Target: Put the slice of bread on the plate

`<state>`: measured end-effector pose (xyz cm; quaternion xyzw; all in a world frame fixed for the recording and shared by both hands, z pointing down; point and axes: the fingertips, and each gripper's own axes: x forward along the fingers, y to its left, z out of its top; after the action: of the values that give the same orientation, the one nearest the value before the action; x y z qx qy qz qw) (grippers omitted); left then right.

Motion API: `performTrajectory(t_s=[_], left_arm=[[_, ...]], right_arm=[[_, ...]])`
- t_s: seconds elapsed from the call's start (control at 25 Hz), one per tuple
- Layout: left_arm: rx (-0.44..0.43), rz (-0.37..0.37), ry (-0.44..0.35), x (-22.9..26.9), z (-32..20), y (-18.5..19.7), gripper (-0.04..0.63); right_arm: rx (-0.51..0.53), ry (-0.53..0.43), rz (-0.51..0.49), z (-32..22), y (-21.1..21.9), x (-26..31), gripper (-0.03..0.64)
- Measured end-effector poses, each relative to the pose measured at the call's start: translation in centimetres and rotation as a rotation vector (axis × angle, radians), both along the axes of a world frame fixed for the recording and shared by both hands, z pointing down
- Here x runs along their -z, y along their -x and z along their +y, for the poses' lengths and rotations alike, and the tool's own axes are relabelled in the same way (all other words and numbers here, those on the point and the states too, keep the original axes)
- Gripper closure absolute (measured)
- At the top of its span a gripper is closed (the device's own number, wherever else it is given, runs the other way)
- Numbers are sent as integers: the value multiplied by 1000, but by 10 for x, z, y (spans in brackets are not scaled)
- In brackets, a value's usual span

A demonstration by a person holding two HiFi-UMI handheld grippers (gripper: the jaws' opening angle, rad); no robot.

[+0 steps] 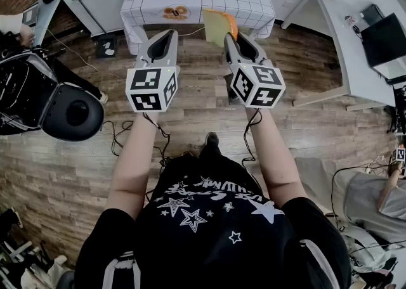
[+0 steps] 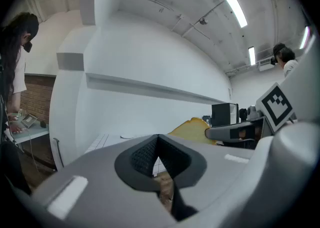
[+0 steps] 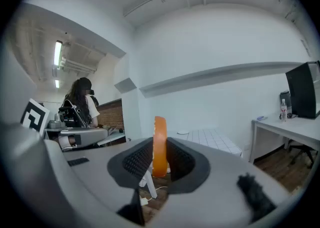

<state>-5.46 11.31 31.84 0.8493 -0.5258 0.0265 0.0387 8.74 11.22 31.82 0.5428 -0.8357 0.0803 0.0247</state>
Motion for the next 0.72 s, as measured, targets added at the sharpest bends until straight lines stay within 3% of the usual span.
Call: performTrajectory(t_s=[0.4,0.72], left_arm=[[-41,-18,70,-29,19,-2,588],[-49,-19,75,-28,29,0,588]], right_arm=[[-17,60,29,19,6,-26,528],[-21,69,27,31,8,-32,528]])
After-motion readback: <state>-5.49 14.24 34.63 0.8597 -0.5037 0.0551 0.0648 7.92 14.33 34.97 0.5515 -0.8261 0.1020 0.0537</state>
